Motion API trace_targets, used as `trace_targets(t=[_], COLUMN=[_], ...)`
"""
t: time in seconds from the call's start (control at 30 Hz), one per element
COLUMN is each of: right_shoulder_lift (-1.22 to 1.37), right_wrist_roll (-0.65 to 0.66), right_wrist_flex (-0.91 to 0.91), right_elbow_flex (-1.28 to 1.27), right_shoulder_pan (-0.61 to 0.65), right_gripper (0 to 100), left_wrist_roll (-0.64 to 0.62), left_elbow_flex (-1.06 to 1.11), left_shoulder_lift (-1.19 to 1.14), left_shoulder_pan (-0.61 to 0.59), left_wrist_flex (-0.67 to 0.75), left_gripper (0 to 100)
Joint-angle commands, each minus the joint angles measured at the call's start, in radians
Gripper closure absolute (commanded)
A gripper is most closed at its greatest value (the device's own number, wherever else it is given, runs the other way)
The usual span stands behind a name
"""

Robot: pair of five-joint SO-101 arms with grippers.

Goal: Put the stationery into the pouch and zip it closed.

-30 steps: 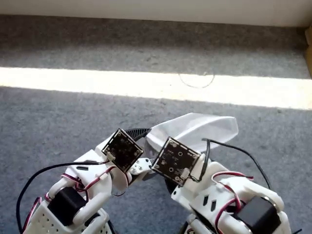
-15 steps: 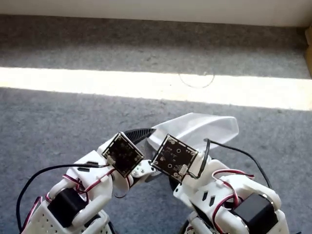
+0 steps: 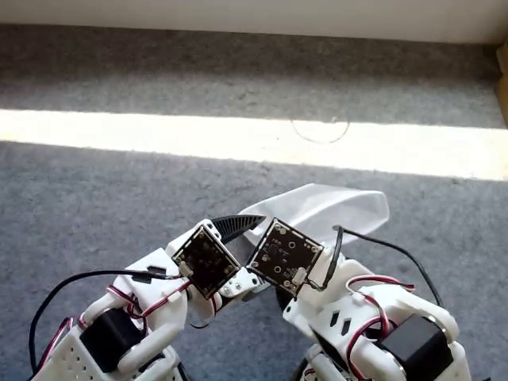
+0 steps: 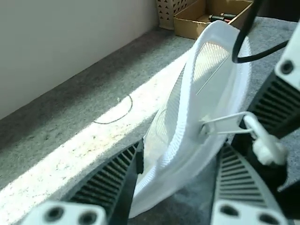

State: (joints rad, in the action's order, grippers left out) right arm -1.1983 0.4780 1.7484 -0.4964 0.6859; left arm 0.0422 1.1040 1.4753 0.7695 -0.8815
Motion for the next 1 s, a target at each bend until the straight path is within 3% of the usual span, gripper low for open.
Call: trace_targets(t=[0.0,0.4,0.67,0.97], right_shoulder_lift=[0.002,0.001,0.001,0.001], right_wrist_roll=[0.008,0.003,0.003,0.003], right_wrist_flex=[0.016,0.016,0.016,0.016], right_elbow_flex=[0.001,0.004,0.004,0.004], right_shoulder_pan=[-0.007,-0.007,-0.007,-0.012], right_gripper=[99.3,99.3,99.3,99.3], left_wrist_roll=[0.006,0.006,0.006,0.006], left_elbow_flex=[-0.008,0.022,0.094,0.097], left_shoulder_lift=[0.010,0.010,0.010,0.010], left_shoulder_pan=[0.031,0.031,0.031,0.031], left_wrist_flex=[0.023,0.029,0.138,0.141], left_gripper=[76,77,82,83])
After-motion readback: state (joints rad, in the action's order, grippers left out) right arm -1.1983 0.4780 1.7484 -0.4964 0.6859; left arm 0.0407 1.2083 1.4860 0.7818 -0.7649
